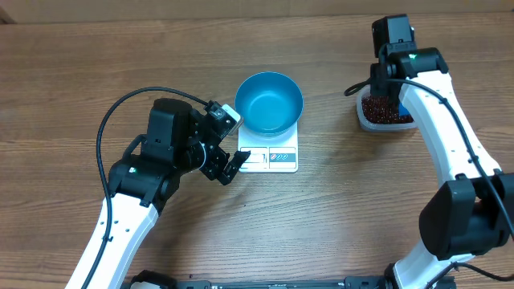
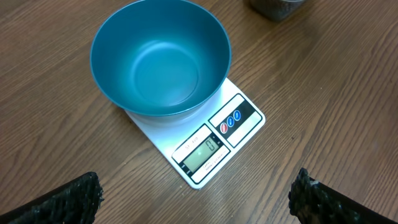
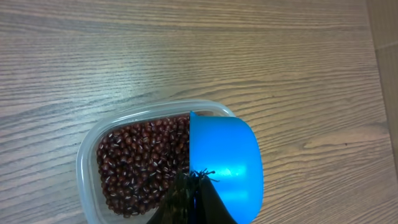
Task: Scoop item into bowl and weigh 150g on scale
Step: 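Lower the blue scoop into the red beans with the right gripper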
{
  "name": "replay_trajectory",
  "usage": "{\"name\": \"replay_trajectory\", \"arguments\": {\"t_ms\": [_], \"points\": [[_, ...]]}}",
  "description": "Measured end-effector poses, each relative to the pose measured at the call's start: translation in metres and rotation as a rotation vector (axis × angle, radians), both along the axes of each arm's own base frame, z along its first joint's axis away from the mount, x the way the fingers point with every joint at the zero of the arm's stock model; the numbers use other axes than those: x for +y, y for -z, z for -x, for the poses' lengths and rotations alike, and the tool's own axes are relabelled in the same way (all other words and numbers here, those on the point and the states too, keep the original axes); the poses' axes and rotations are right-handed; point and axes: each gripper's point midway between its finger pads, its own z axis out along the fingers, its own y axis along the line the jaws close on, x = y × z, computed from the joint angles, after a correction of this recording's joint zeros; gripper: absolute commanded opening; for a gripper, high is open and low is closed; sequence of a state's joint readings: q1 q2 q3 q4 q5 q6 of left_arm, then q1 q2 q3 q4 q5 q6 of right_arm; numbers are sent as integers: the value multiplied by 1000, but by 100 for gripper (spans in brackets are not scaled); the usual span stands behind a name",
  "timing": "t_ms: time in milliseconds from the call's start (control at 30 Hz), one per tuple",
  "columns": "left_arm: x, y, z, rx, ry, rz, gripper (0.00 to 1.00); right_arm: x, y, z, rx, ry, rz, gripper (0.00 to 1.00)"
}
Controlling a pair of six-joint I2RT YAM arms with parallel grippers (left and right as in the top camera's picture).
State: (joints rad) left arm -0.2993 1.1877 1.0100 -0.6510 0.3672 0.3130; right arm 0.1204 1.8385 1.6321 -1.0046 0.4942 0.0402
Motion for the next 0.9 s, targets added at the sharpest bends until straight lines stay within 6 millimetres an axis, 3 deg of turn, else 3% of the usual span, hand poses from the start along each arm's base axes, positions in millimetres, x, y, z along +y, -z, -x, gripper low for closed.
{"name": "replay_trajectory", "arguments": {"t_ms": [533, 900], "points": [[0, 0, 0, 0, 0, 0, 100, 0, 12, 0, 40, -18, 12, 4], [0, 0, 0, 0, 0, 0, 100, 0, 37, -3, 107, -37, 27, 4]]}}
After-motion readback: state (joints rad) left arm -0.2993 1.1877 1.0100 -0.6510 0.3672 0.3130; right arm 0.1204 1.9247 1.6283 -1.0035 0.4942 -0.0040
